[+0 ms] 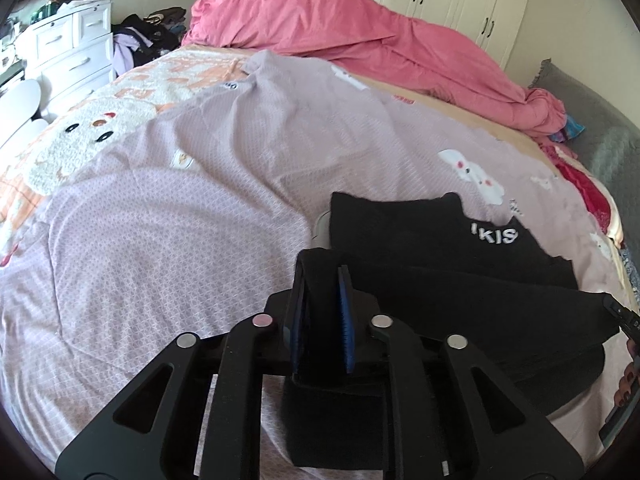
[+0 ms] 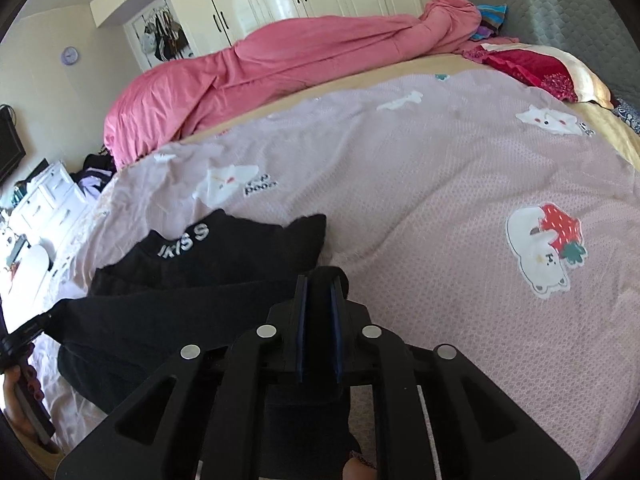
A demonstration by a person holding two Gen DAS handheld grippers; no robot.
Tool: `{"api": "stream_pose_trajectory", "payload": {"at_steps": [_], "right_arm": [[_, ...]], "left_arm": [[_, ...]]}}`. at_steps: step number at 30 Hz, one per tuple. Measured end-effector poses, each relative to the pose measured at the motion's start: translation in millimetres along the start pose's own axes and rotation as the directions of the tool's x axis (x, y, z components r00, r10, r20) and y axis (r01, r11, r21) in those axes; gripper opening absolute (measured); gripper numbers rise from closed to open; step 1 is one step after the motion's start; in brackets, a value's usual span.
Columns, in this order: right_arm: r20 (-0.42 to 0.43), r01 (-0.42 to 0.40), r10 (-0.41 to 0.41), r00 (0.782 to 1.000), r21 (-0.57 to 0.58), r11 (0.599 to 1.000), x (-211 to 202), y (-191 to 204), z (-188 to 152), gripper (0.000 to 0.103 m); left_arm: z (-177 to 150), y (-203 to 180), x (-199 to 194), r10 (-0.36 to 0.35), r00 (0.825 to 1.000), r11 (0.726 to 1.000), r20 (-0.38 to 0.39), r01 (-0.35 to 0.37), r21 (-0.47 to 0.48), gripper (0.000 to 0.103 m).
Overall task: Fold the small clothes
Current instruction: 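Lay the hem near the collar and open both tools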
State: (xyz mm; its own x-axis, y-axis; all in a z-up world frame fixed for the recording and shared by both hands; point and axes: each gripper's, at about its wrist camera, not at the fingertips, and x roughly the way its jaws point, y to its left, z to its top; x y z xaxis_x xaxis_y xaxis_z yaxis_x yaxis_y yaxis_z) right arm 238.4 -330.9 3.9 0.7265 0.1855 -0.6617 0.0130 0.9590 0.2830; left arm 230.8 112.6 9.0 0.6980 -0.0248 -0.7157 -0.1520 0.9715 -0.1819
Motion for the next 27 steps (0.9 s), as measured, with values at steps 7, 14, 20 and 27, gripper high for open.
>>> {"api": "stream_pose_trajectory", "payload": {"at_steps": [7,14,20,27], "right_arm": [[0.029,0.024,-0.024,0.999,0.000,1.000,-17,-3,-9,0.039],[0.111,0.056,-0.043,0.993,-0.109,0.992,-50,20,-22,0.052],[0.086,-0.013,0.030,0.996,-0.190,0.982,-61,44,-41,0.051],[-0.005,-0.046,0.047,0.999,-0.293,0.955,-48,69,-71,0.020]], "left_arm": [[-7,6,-28,-0.001,0.998,1.000,0.063,0.001,0.002,0.031],[-20,-1,-67,0.020,0.988,0.998,0.154,-0.029,0.058,0.045],[-38,-18,-81,0.001,0.991,0.991,0.136,-0.019,0.133,0.045],[-69,-50,-66,-0.011,0.999,0.969,0.049,-0.001,0.247,0.039]]}}
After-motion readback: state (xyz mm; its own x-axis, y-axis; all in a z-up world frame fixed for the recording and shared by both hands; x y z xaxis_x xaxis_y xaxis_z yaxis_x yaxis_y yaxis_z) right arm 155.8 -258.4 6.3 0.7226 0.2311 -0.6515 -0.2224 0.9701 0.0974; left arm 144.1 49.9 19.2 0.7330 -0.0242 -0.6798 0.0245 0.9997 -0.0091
